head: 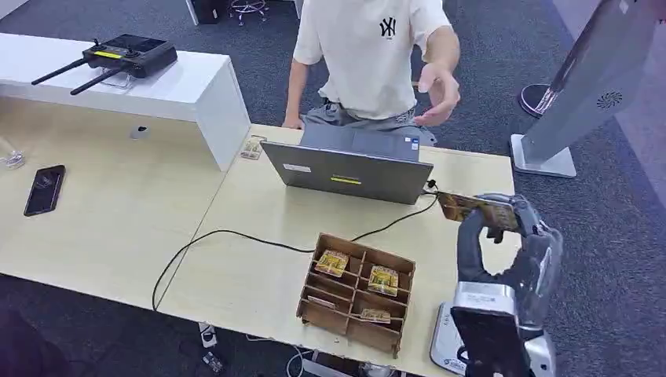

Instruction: Pass the card to the sensor for recognition and then transmit it.

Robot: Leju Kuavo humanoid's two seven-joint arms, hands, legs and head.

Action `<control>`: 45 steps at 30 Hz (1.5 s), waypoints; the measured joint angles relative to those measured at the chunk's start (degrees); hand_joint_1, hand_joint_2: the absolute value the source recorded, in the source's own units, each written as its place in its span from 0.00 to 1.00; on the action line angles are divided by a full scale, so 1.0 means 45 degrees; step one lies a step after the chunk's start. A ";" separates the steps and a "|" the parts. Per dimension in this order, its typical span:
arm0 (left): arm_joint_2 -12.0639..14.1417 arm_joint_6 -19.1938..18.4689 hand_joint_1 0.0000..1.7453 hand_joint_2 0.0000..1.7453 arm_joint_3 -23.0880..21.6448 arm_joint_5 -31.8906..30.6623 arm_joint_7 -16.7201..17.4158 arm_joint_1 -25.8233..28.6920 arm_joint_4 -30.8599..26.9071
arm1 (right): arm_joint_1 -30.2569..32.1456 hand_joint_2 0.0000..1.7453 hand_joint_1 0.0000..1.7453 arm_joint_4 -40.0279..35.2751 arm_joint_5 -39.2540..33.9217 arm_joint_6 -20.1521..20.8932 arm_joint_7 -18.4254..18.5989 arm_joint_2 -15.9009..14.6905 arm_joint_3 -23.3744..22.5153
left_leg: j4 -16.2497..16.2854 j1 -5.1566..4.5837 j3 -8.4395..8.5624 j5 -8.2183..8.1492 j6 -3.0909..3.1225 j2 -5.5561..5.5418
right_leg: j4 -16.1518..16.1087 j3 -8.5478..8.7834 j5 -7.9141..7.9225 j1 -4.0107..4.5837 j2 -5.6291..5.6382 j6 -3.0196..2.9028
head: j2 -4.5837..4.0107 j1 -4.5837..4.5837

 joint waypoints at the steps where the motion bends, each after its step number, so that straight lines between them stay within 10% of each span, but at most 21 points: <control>1: 0.0019 -0.0063 0.00 0.00 -0.0156 0.0005 0.0034 -0.0037 0.0014 | -0.0361 1.00 1.00 0.0195 0.0141 0.0253 0.0286 0.0068 0.0048 | 0.0000 0.0000 0.0000 0.0002 -0.0004 -0.0001 | 0.0001 -0.0001 0.0000 0.0000 -0.0001 0.0000 | 0.0000 0.0000; 33: 0.0238 -0.0874 0.00 0.00 -0.2297 0.0000 0.0534 -0.0487 0.0097 | -0.3386 1.00 0.97 0.5168 0.4532 0.3496 0.3035 0.0378 -0.0097 | 0.0001 -0.0002 -0.0004 0.0009 -0.0001 -0.0013 | 0.0001 -0.0009 0.0004 -0.0001 -0.0002 0.0002 | 0.0000 0.0000; 35: 0.0243 -0.0898 0.00 0.00 -0.2321 0.0000 0.0554 -0.0490 0.0097 | -0.3383 1.00 0.75 0.5377 0.4818 0.3642 0.3039 0.0378 -0.0102 | 0.0002 -0.0002 -0.0004 0.0009 -0.0001 -0.0013 | 0.0000 -0.0010 0.0004 -0.0001 -0.0001 0.0002 | 0.0000 0.0000; 36: 0.0243 -0.0913 0.00 0.00 -0.2341 0.0005 0.0563 -0.0491 0.0097 | -0.3383 1.00 0.21 0.5469 0.4915 0.3686 0.3039 0.0378 -0.0102 | 0.0002 -0.0002 -0.0003 0.0009 -0.0001 -0.0013 | 0.0000 -0.0010 0.0004 -0.0001 -0.0001 0.0002 | 0.0000 0.0000; 37: 0.0248 -0.0957 0.00 0.00 -0.2355 0.0005 0.0616 -0.0496 0.0097 | -0.3381 1.00 0.00 0.5570 0.5026 0.3753 0.3039 0.0379 -0.0102 | 0.0002 -0.0002 -0.0002 0.0009 -0.0001 -0.0013 | 0.0000 -0.0010 0.0004 -0.0001 -0.0001 0.0002 | 0.0000 0.0000; 45: 0.0311 -0.1010 0.00 0.00 -0.2375 0.0024 0.0699 -0.0496 0.0097 | -0.3313 1.00 0.00 0.6080 0.5260 0.4040 0.3107 0.0378 -0.0097 | 0.0002 -0.0002 -0.0002 0.0010 -0.0002 -0.0013 | 0.0001 -0.0009 0.0004 -0.0001 -0.0001 0.0002 | 0.0000 0.0000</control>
